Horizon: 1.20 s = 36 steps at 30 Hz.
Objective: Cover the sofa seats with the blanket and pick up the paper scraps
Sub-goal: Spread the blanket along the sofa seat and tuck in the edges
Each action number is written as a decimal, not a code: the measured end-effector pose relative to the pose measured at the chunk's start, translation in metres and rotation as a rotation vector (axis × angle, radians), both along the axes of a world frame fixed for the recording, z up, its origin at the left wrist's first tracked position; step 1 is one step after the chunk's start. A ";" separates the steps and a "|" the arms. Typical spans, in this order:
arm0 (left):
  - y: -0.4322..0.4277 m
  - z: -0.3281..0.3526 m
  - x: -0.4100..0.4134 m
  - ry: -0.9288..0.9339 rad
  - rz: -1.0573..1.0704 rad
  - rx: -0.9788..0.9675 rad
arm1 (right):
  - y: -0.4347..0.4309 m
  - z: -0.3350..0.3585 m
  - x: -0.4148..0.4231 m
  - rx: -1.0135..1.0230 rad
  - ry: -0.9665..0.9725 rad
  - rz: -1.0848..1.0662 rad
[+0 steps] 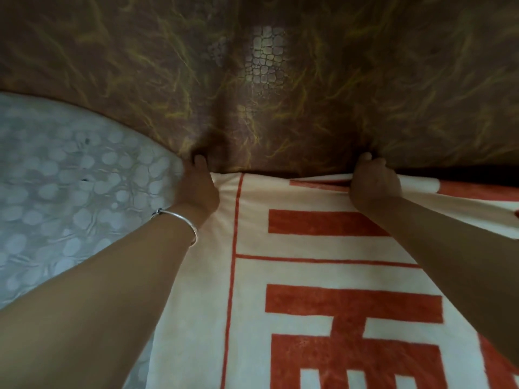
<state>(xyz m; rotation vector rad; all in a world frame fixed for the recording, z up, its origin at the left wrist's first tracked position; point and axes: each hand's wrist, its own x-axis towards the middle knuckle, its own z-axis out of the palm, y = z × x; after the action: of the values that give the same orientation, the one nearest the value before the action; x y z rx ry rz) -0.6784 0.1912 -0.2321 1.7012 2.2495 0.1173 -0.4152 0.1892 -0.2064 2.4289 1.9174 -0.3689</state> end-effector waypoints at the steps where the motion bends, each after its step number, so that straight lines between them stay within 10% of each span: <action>1: -0.001 0.003 0.002 -0.011 -0.036 -0.008 | -0.001 0.001 0.002 0.021 0.012 0.022; 9: -0.040 -0.004 0.020 0.158 -0.361 -0.219 | -0.026 -0.012 0.012 -0.172 -0.009 0.328; 15: -0.038 0.009 0.055 0.349 -0.223 -0.414 | -0.031 -0.006 0.012 -0.382 -0.069 0.247; 21: -0.059 0.019 0.106 0.256 -0.588 -0.353 | -0.055 0.007 0.044 -0.371 -0.029 0.321; 36: -0.102 0.049 0.379 0.056 -0.646 -0.270 | -0.122 0.033 0.285 -0.108 -0.049 0.485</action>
<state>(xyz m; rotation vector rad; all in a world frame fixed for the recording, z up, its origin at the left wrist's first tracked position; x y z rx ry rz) -0.2990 0.0888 -0.1835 2.1796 1.5507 -0.3655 -0.1298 0.0675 -0.1731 1.8054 2.2990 -0.3716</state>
